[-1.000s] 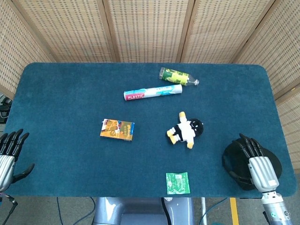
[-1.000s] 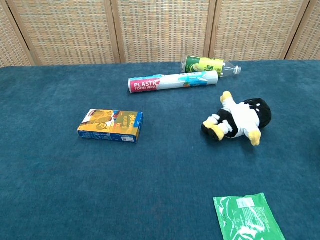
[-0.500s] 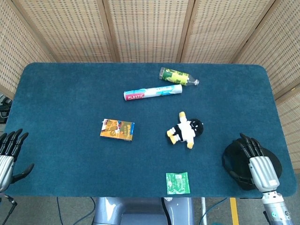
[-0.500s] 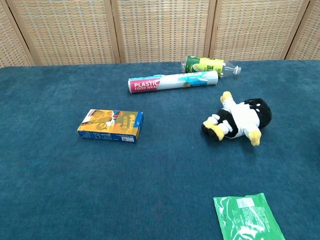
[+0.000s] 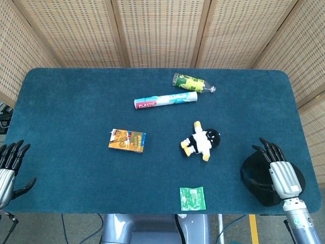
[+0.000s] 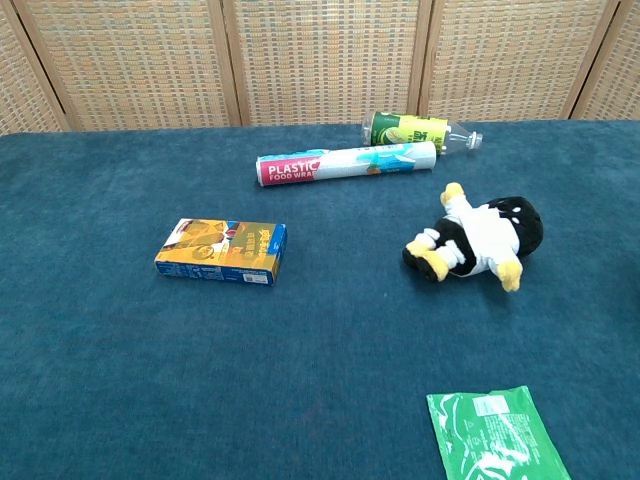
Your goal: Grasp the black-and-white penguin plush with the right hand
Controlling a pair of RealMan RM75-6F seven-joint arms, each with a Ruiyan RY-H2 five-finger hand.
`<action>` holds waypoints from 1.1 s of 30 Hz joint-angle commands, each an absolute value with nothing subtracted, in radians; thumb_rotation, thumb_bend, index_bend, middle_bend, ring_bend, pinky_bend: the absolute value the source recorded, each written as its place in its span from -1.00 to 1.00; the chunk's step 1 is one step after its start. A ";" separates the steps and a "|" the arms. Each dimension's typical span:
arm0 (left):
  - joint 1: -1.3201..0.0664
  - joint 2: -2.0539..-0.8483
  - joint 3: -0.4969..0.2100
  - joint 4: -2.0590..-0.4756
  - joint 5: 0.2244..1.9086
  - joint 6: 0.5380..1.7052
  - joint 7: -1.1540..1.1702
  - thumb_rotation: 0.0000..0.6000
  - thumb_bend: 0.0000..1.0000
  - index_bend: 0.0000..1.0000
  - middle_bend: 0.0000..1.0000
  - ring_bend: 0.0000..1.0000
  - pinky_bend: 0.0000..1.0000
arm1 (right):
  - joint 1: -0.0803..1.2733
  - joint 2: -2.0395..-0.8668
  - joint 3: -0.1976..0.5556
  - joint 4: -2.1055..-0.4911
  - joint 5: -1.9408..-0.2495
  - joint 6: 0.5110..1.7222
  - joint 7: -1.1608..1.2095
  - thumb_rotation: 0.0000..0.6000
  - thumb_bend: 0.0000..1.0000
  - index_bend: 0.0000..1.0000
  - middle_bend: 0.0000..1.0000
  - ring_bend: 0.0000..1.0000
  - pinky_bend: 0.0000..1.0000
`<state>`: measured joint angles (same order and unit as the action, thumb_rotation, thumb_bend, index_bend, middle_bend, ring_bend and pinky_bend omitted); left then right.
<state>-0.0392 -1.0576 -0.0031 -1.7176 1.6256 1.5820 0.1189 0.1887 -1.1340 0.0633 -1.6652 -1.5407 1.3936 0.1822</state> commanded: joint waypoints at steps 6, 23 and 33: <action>-0.043 -1.065 -0.005 -1.712 1.614 1.569 0.128 1.00 -0.42 -1.00 -1.00 -1.00 -1.00 | 0.277 -1.107 0.122 -1.603 -1.532 1.313 0.191 1.00 -0.45 -0.68 -1.00 -1.00 -1.00; -0.044 -1.097 -0.012 -1.711 1.601 1.566 0.190 1.00 -0.42 -1.00 -1.00 -1.00 -1.00 | 0.460 -1.100 0.064 -1.454 -1.842 1.301 0.324 1.00 -0.45 -0.17 -0.96 -1.00 -1.00; -0.048 -1.105 -0.002 -1.700 1.617 1.557 0.178 1.00 -0.42 -1.00 -1.00 -1.00 -1.00 | 0.545 -1.264 0.067 -1.357 -1.850 1.245 0.255 1.00 -0.45 -0.12 -0.92 -1.00 -1.00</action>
